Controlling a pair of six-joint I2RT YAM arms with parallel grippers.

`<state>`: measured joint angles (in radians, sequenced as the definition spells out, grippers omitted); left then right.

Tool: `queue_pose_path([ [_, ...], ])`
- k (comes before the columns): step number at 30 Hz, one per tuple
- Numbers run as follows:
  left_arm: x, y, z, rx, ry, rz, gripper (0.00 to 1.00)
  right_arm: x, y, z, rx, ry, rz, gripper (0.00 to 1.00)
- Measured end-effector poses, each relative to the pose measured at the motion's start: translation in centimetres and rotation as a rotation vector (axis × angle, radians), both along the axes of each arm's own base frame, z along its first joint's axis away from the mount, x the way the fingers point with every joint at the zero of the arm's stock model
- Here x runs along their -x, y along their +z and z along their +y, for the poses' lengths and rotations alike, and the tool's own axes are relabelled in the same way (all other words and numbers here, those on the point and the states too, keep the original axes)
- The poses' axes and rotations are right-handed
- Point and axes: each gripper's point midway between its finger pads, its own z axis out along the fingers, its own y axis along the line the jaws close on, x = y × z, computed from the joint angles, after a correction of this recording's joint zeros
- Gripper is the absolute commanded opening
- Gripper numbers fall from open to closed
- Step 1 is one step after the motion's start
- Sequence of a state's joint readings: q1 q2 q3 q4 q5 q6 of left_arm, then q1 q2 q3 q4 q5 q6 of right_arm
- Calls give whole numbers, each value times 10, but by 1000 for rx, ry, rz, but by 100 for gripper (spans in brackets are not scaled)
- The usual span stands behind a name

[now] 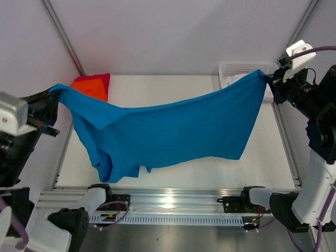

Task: Fold and stack the t-shirts
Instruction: Flatten the tshirt out

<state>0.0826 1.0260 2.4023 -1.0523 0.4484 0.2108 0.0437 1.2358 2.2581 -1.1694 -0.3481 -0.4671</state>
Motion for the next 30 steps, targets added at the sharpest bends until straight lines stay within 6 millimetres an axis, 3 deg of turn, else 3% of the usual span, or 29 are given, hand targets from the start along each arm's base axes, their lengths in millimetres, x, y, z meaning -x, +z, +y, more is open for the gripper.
queue_pose_path([
  [3, -41, -20, 4, 10, 5, 105, 0, -27, -20, 0, -4, 4, 63, 0],
  [6, -112, -53, 11, 20, 10, 262, 0, -72, -62, -2, -15, 11, 196, 0],
  [8, -168, -85, 16, 23, 13, 383, 0, -107, -95, -3, -22, 18, 284, 0],
  [11, -249, -151, 23, 11, 31, 557, 0, -168, -173, -5, -25, 24, 460, 0],
  [14, -317, -255, 28, -33, 82, 767, 0, -209, -253, -8, -19, 19, 625, 0],
  [16, -337, -316, 27, -76, 110, 885, 0, -228, -299, -10, -8, 11, 709, 0],
  [18, -345, -348, 24, -103, 123, 956, 0, -241, -330, -10, 11, -1, 753, 0],
  [19, -350, -352, 22, -111, 125, 963, 0, -244, -334, -8, 19, -1, 755, 0],
  [21, -360, -342, 19, -112, 133, 937, 0, -260, -329, 0, 43, 0, 740, 0],
  [22, -366, -325, 20, -105, 144, 897, 0, -271, -318, 5, 51, 4, 702, 0],
  [24, -377, -268, 23, -78, 173, 753, 0, -301, -274, 19, 62, 10, 558, 0],
  [26, -376, -196, 26, -42, 195, 568, 0, -314, -219, 30, 62, 7, 403, 0],
  [28, -359, -133, 28, -5, 204, 404, 0, -313, -168, 39, 51, 7, 268, 0],
  [30, -326, -83, 28, 26, 199, 276, 0, -300, -120, 40, 31, 1, 153, 0],
])
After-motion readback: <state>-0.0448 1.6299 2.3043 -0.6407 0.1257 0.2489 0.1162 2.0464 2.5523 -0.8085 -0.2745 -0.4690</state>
